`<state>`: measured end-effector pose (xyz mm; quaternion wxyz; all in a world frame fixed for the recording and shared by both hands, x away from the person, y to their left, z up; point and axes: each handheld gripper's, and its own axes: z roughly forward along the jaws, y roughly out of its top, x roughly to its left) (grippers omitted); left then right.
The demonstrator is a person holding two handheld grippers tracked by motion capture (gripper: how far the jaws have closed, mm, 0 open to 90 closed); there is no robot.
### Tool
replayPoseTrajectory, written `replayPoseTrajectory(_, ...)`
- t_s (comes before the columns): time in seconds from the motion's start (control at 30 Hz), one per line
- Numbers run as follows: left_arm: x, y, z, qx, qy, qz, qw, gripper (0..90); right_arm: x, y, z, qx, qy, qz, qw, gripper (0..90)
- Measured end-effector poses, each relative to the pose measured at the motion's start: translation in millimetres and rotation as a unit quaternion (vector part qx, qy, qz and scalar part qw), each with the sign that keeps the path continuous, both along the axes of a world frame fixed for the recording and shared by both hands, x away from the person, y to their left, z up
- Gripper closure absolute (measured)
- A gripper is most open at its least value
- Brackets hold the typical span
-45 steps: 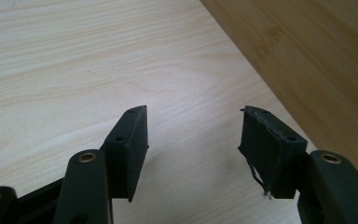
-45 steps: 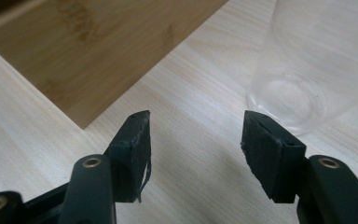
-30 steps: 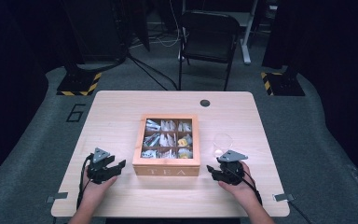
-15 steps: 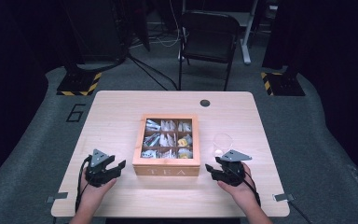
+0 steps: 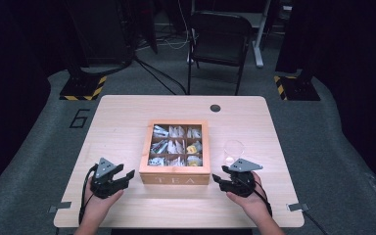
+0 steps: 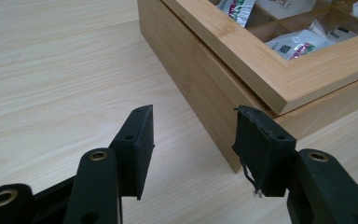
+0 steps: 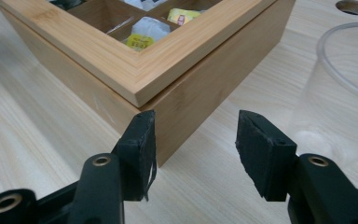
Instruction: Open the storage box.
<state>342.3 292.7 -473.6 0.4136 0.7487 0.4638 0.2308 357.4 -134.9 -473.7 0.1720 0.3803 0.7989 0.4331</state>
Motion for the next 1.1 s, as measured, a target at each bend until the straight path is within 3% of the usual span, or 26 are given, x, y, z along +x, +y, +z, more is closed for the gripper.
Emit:
replayPoseTrajectory(0.6,-3.4,-9.7,2.0,0.002,-0.002,-0.034,0.9994,50.7,0.1,10.0,-3.2,0.003,0.013,0.035,0.9993,51.4)
replayPoseTrajectory(1.1,-7.9,-11.2,2.6,0.001,-0.004,-0.043,0.9991,53.4,2.9,21.5,-6.1,-0.006,0.013,0.04,0.9991,51.4)
